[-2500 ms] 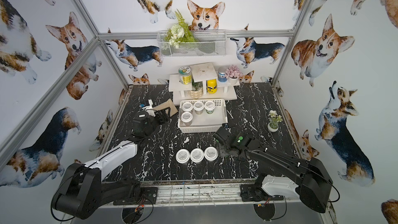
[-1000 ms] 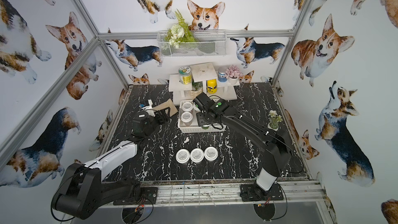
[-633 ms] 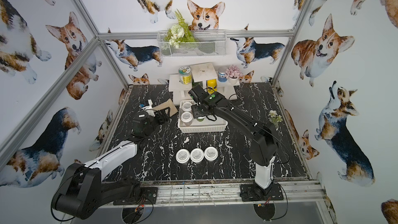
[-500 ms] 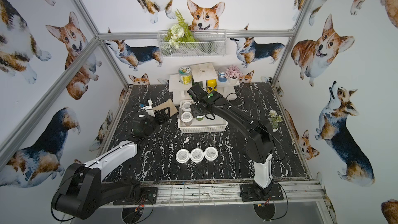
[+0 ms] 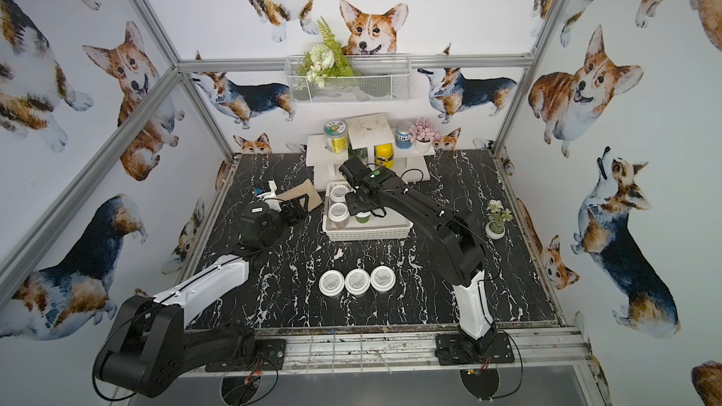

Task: Put the yogurt in the basket
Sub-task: Place the yogurt in the basket.

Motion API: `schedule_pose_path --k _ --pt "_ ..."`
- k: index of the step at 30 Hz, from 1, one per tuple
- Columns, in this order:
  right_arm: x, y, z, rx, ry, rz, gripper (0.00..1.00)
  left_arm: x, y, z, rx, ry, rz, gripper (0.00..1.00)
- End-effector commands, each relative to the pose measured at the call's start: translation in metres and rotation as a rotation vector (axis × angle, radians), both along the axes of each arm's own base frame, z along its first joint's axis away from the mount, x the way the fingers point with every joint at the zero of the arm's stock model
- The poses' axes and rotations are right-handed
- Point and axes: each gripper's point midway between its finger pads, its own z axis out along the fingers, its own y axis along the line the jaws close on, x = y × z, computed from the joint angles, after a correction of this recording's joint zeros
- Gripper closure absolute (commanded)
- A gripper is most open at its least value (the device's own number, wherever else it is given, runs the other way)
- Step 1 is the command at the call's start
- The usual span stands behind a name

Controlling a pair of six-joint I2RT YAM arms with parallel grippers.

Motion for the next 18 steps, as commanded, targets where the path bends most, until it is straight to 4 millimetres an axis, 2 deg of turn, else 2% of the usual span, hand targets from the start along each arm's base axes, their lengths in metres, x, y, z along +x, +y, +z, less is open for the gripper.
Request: schedule_pose_path --k 1,5,18 --pt "0.008 0.007 -0.006 0.015 -0.021 0.017 0.35 0.002 -0.002 0.007 -0.006 -0.028 -0.01 0.19" --pt "0.011 0.009 -0.018 0.015 -0.014 0.019 0.35 0.002 -0.002 0.007 -0.006 -0.027 -0.01 0.19" --pt "0.019 0.005 -0.035 -0.033 -0.029 0.008 0.35 0.003 -0.002 0.006 -0.006 -0.023 -0.01 0.19"
